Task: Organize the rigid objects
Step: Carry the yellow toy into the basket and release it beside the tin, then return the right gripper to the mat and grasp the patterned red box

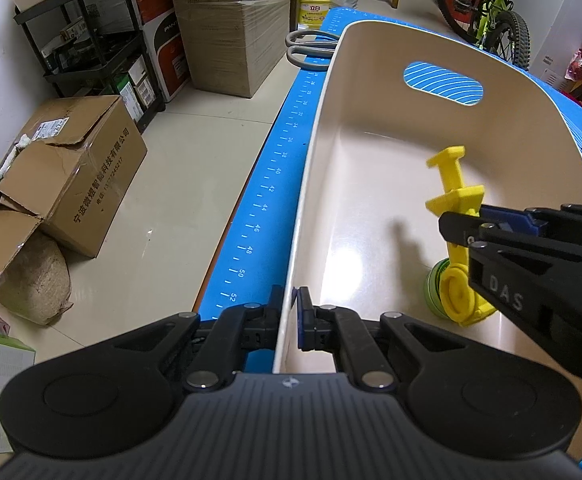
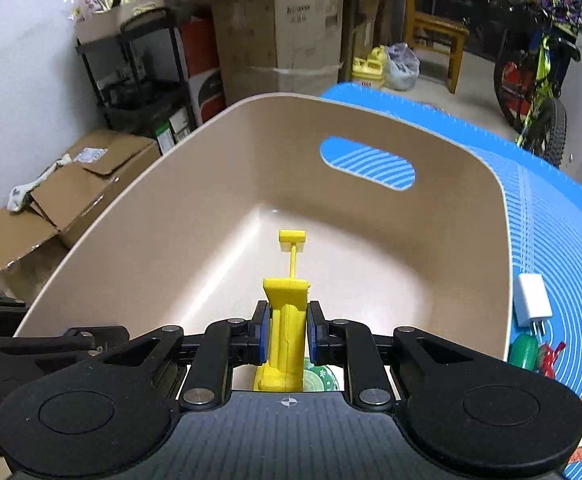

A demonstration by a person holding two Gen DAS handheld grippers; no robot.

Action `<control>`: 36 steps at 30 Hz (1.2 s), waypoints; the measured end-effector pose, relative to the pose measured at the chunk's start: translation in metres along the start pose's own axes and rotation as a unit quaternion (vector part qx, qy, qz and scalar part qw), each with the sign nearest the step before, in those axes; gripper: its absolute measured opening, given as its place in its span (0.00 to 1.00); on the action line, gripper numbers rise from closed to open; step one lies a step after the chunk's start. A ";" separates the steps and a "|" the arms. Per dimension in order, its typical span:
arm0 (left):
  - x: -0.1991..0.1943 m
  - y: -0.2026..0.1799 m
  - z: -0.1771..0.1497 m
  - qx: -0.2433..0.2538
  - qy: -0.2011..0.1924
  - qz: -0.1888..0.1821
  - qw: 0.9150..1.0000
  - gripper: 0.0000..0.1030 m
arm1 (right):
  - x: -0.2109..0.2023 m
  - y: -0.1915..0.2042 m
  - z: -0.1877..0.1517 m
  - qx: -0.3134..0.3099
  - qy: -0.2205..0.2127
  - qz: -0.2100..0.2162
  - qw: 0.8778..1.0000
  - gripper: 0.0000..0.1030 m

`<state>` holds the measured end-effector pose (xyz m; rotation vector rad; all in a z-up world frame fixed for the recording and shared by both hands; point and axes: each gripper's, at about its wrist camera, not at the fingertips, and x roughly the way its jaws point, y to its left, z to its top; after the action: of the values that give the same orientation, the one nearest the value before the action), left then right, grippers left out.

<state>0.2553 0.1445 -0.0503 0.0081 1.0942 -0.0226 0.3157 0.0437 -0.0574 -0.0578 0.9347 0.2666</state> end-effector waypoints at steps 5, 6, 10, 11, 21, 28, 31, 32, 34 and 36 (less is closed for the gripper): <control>0.000 0.001 0.001 0.000 0.000 -0.002 1.000 0.07 | 0.015 -0.005 0.001 0.023 0.042 -0.006 0.999 0.27; 0.000 0.000 0.001 0.001 0.000 -0.002 1.000 0.07 | 0.018 -0.006 0.002 0.025 0.051 -0.007 0.998 0.27; 0.001 0.001 0.001 0.002 -0.001 -0.001 1.000 0.07 | 0.029 -0.010 0.004 0.041 0.081 -0.014 0.996 0.27; 0.001 0.002 0.001 0.001 0.000 -0.001 1.000 0.08 | 0.030 -0.011 0.004 0.042 0.084 -0.017 0.995 0.27; 0.001 0.003 0.000 0.000 -0.003 -0.002 1.000 0.07 | 0.018 -0.010 0.002 0.031 0.066 -0.020 0.997 0.53; 0.000 0.003 0.000 -0.001 -0.003 -0.003 1.000 0.07 | -0.017 -0.014 0.006 0.023 0.024 -0.011 0.999 0.59; 0.000 0.003 0.000 -0.002 -0.003 -0.004 1.000 0.07 | -0.039 -0.023 0.009 0.028 0.003 -0.007 1.000 0.59; 0.000 0.003 0.000 -0.002 -0.003 -0.004 1.000 0.07 | -0.047 -0.028 0.009 0.030 -0.006 -0.008 1.000 0.59; 0.000 0.004 0.000 -0.003 -0.003 -0.004 1.000 0.07 | -0.063 -0.039 0.007 0.031 -0.020 -0.011 0.999 0.60; 0.000 0.003 0.000 -0.003 -0.003 -0.004 1.000 0.07 | -0.073 -0.049 0.007 0.032 -0.029 -0.019 0.999 0.61</control>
<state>0.2552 0.1479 -0.0507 -0.0012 1.0888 -0.0274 0.2924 -0.0169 0.0022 -0.0087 0.8832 0.2012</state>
